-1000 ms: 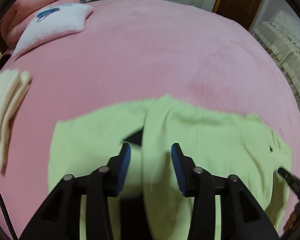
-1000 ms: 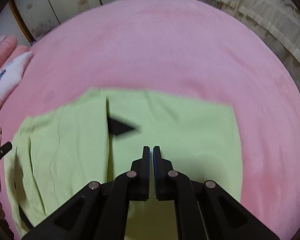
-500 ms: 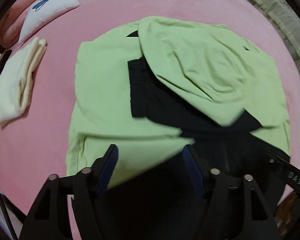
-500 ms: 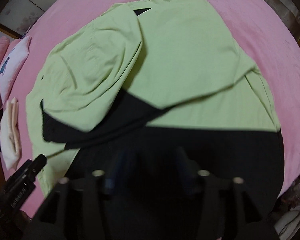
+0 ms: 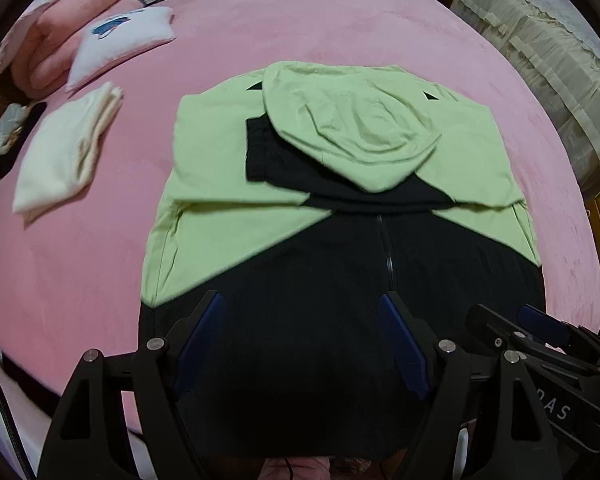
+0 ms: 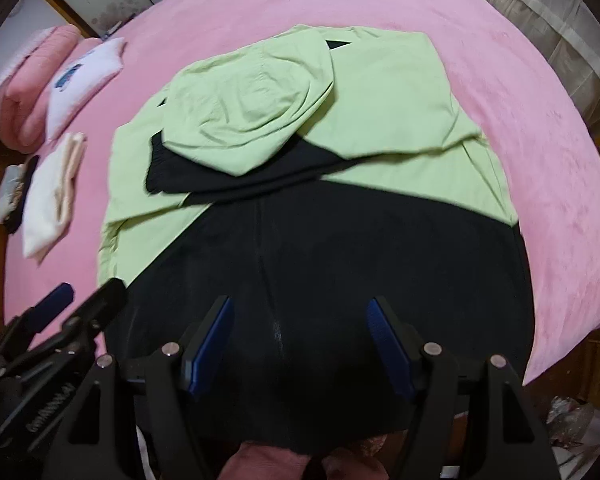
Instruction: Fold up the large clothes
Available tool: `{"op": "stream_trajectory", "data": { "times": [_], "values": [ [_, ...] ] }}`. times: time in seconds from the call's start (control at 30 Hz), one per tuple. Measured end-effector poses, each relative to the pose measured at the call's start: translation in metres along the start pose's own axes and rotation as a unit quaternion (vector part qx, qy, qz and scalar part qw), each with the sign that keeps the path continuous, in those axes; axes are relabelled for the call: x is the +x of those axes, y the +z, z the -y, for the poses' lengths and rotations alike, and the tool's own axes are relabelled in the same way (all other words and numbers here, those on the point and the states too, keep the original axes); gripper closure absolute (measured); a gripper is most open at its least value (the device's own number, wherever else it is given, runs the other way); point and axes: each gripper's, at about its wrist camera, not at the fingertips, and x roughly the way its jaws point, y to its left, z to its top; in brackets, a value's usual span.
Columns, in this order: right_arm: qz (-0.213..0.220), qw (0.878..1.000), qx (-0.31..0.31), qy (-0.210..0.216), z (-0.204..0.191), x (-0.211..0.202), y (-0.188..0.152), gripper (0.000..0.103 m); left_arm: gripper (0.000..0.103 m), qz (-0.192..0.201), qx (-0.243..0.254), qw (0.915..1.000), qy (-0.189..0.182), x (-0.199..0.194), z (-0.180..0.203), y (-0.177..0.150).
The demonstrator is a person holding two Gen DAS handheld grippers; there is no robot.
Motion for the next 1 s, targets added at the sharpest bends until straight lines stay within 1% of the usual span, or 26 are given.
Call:
{"op": "stream_trajectory", "data": {
  "times": [0.23,0.27,0.4,0.53,0.6,0.67,0.73,0.8,0.83,0.87,0.93,1.0],
  "values": [
    [0.022,1.000,-0.008,0.019,0.019,-0.028,-0.062,0.033,0.025,0.016,-0.033,0.9993,0.011,-0.033,-0.002,-0.071],
    [0.028,0.999,-0.007,0.022,0.026,-0.033,-0.074,0.033,0.025,0.016,-0.037,0.9991,0.010,-0.036,-0.004,-0.080],
    [0.050,0.998,-0.002,0.046,0.052,-0.045,-0.106,0.033,0.024,0.025,-0.051,0.9983,0.011,-0.045,-0.019,-0.118],
    [0.080,0.993,0.014,0.085,0.093,-0.048,-0.136,0.033,0.024,0.045,-0.072,0.9963,0.011,-0.048,-0.047,-0.151],
    [0.092,0.992,0.018,0.087,0.113,-0.048,-0.146,0.033,0.024,0.053,-0.079,0.9953,0.021,-0.047,-0.062,-0.165],
    [0.112,0.988,0.014,0.103,0.134,-0.048,-0.157,0.033,0.024,0.049,-0.093,0.9943,0.018,-0.043,-0.082,-0.178],
    [0.144,0.980,0.019,0.138,0.161,-0.043,-0.171,0.033,0.024,0.046,-0.111,0.9927,0.012,-0.037,-0.103,-0.191],
    [0.159,0.976,0.031,0.147,0.185,-0.033,-0.179,0.033,0.024,0.045,-0.127,0.9909,0.010,-0.031,-0.121,-0.203],
    [0.164,0.975,0.035,0.146,0.196,-0.027,-0.182,0.033,0.024,0.042,-0.132,0.9903,0.008,-0.028,-0.127,-0.207],
    [0.169,0.975,0.039,0.142,0.203,-0.024,-0.185,0.033,0.024,0.030,-0.140,0.9897,0.005,-0.022,-0.136,-0.211],
    [0.183,0.975,0.049,0.113,0.225,-0.011,-0.188,0.033,0.024,0.003,-0.150,0.9887,-0.004,-0.010,-0.149,-0.217],
    [0.186,0.976,0.058,0.093,0.241,0.001,-0.188,0.033,0.024,-0.006,-0.163,0.9867,-0.003,0.000,-0.161,-0.222]
  ]
}}
